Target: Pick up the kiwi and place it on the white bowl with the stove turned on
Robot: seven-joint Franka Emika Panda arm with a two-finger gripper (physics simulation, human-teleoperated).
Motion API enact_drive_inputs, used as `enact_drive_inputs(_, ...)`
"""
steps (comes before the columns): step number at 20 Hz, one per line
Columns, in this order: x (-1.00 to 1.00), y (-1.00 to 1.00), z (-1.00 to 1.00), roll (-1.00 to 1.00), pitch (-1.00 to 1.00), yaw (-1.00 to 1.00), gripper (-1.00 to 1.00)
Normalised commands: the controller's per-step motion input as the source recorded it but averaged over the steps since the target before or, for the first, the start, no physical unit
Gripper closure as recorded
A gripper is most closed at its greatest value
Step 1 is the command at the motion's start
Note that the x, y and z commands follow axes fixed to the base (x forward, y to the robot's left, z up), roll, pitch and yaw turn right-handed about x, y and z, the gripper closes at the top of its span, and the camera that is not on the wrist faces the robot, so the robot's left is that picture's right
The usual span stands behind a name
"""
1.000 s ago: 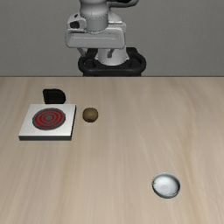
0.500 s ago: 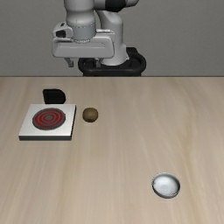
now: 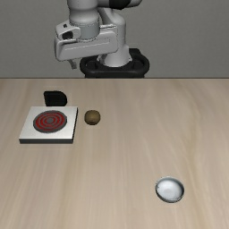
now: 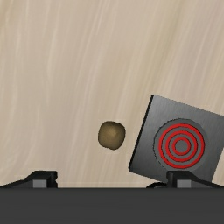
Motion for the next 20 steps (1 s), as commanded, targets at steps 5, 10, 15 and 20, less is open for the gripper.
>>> enact_drive_inputs(5,0.0,0.0,0.0,0.0,0.0,0.45,-1.0)
enact_drive_inputs(10,0.0,0.0,0.0,0.0,0.0,0.49,-1.0)
enact_drive_inputs(15,0.0,0.0,0.0,0.0,0.0,0.45,-1.0)
enact_drive_inputs(20,0.0,0.0,0.0,0.0,0.0,0.45,-1.0)
